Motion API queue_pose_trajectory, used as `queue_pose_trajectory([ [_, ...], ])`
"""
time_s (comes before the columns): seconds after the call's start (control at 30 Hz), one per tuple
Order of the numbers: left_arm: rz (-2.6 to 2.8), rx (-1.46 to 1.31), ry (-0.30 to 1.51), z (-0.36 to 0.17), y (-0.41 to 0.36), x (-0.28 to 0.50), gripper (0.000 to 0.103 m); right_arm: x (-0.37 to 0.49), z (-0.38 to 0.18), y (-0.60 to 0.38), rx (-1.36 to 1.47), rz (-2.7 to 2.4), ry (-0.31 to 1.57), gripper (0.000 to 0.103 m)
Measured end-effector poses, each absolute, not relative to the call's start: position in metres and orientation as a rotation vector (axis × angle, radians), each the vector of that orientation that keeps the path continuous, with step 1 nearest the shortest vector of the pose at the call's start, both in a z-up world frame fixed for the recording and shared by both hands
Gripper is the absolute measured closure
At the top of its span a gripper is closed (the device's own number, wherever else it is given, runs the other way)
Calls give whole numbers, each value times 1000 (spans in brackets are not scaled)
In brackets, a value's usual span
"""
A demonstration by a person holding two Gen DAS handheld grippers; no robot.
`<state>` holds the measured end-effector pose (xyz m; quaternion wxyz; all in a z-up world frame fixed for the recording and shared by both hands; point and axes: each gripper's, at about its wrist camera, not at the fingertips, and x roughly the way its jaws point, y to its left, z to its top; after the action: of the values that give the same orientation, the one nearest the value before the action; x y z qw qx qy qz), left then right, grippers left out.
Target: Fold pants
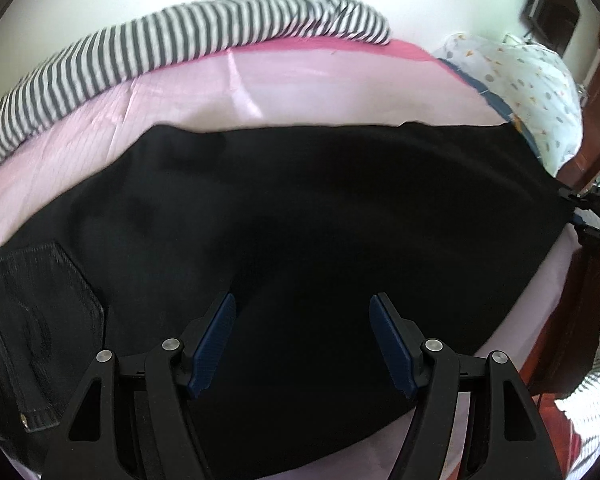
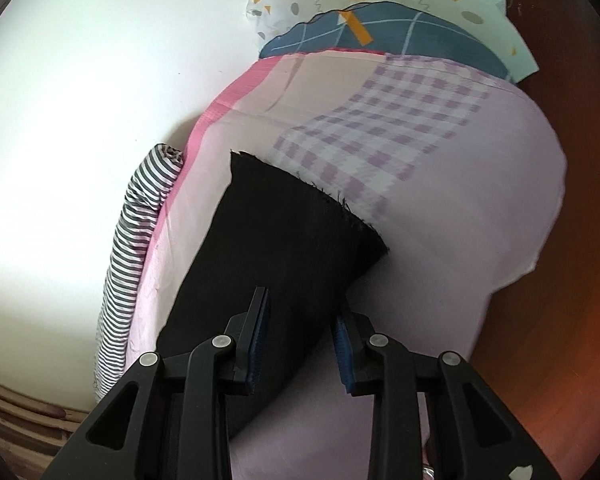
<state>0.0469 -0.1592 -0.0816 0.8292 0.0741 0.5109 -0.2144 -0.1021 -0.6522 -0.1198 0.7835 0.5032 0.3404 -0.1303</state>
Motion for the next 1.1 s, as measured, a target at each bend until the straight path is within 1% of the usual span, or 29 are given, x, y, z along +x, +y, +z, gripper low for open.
queue_pose_trajectory([
  [0.03,-452,154,1077,-82,-157,46,33,-100,-120,-653,1084,-284,736,80],
  [0.07,-448,161,1072,-82,-157,46,33,-98,-121,-653,1074,-296,745,88],
  [0.17,-451,177,1066,-84,-157,44,33,-100,-122,-652,1064,-332,732,93],
  [0.27,-457,215,1049,-86,-159,41,32,-104,-120,-653,1042,-405,711,93],
  [0.3,-459,228,1046,-86,-159,40,32,-106,-119,-655,1050,-420,706,91],
  [0.33,-464,232,1045,-86,-159,40,32,-109,-118,-659,1061,-442,700,89],
  [0.37,-467,230,1047,-85,-158,40,32,-113,-115,-661,1066,-470,692,81],
  [0.4,-467,221,1052,-84,-156,41,32,-117,-109,-663,1042,-513,695,79],
  [0.5,-499,147,1003,-68,-150,41,32,-127,-79,-657,905,-572,656,79],
  [0.57,-520,111,969,-59,-152,44,32,-120,-60,-642,826,-514,635,79],
  [0.67,-535,96,951,-54,-166,56,32,-80,-47,-594,715,-313,693,79],
  [0.77,-527,115,942,-58,-178,66,32,-26,-59,-525,635,-85,796,80],
  [0.87,-512,140,962,-66,-184,73,32,12,-68,-473,531,26,862,80],
  [1.07,-476,148,1013,-84,-172,75,32,60,-79,-408,330,195,948,80],
  [1.1,-480,147,998,-84,-170,73,32,63,-81,-403,302,201,962,80],
])
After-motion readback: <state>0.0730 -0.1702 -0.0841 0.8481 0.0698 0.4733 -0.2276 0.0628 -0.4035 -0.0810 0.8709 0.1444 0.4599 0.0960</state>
